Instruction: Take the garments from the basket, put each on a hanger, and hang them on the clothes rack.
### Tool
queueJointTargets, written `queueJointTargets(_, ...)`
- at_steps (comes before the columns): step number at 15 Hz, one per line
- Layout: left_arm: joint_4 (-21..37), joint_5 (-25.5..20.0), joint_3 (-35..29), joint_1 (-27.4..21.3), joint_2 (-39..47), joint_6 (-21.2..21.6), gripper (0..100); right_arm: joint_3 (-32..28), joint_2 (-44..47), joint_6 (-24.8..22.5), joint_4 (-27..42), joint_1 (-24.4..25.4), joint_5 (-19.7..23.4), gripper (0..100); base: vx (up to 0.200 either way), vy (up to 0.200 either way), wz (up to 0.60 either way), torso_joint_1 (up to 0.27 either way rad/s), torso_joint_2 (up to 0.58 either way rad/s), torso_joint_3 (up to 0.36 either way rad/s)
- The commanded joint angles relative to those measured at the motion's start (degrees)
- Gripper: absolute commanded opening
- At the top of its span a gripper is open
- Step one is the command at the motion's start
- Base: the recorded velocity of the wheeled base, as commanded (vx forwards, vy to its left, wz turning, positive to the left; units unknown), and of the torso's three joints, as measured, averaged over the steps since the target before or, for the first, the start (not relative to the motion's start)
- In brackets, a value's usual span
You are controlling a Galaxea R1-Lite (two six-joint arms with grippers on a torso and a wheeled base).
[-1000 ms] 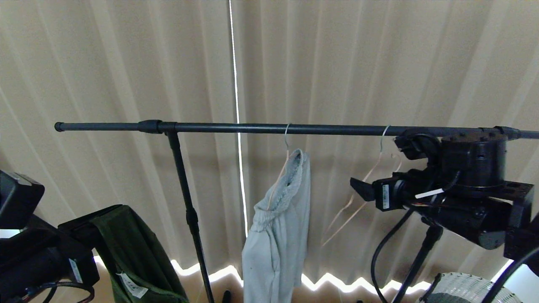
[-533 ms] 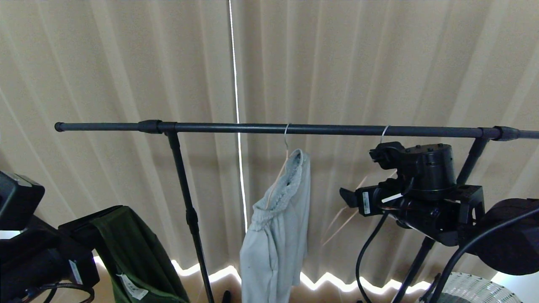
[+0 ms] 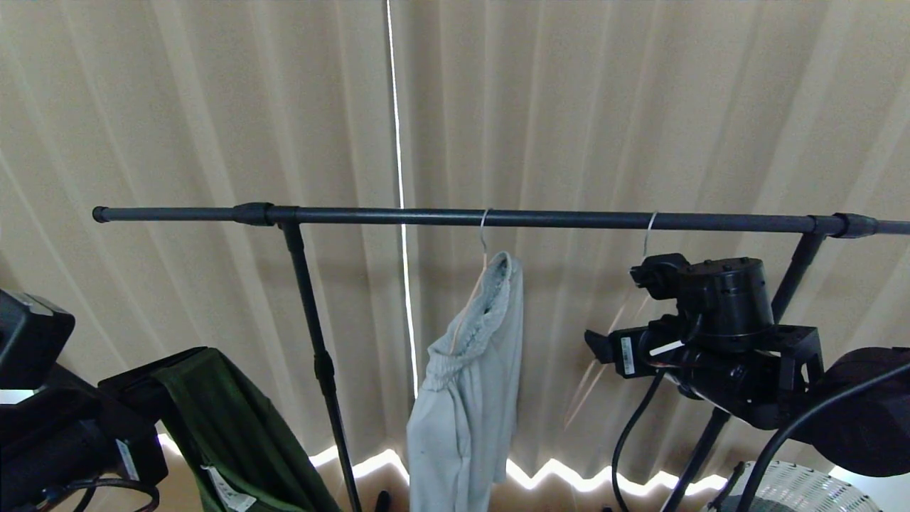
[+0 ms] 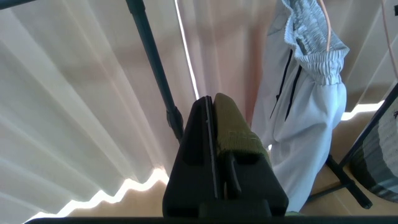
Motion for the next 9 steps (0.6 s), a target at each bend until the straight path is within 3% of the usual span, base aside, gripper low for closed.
queueJointTargets(1, 0.0, 0.0, 0.0, 0.0, 0.0, 0.0, 0, 0.3, -0.6, 0.0, 0.0, -0.4, -0.1, 100, 0.000, 0.000, 0.00, 0.000, 0.00, 0.000)
queueJointTargets(9, 0.0, 0.0, 0.1, -0.2, 0.1, 0.0, 0, 1.2, -1.3, 0.0, 0.2, -3.6, -0.1, 100, 0.000, 0.000, 0.00, 0.000, 0.00, 0.000)
